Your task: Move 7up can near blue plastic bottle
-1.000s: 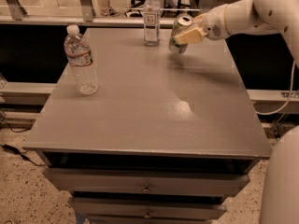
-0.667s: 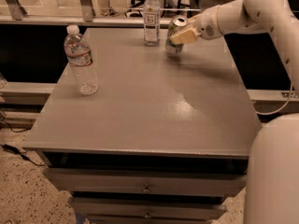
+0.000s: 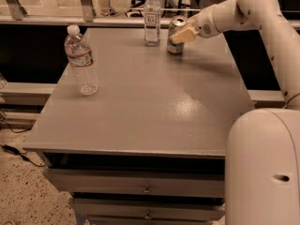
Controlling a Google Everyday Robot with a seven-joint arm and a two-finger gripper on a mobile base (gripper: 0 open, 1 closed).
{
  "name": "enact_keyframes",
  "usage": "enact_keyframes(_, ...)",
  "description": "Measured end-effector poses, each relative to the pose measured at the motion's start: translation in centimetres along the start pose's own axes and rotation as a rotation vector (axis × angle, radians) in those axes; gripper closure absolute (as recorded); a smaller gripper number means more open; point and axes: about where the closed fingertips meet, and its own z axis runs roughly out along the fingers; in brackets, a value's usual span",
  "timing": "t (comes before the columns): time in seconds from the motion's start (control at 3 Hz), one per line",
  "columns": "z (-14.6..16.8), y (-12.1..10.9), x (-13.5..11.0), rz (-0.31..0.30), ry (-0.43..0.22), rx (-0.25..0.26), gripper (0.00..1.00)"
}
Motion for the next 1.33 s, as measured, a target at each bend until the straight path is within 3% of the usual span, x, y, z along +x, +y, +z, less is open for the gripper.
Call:
enact_keyframes(0.33, 0.6, -0.5, -0.2, 0.0, 0.003, -0.003, 0.59)
enact_keyframes(0.67, 1.5, -0.3, -0.5, 0.005, -0.002, -0.03, 0.28)
enact_keyframes(1.0, 2.2, 0.1, -0.7, 0.01, -0.009, -0.057, 0.05)
enact_keyframes(1.33, 2.4, 0.3, -0.7, 0.016, -0.01, -0.072, 0.0)
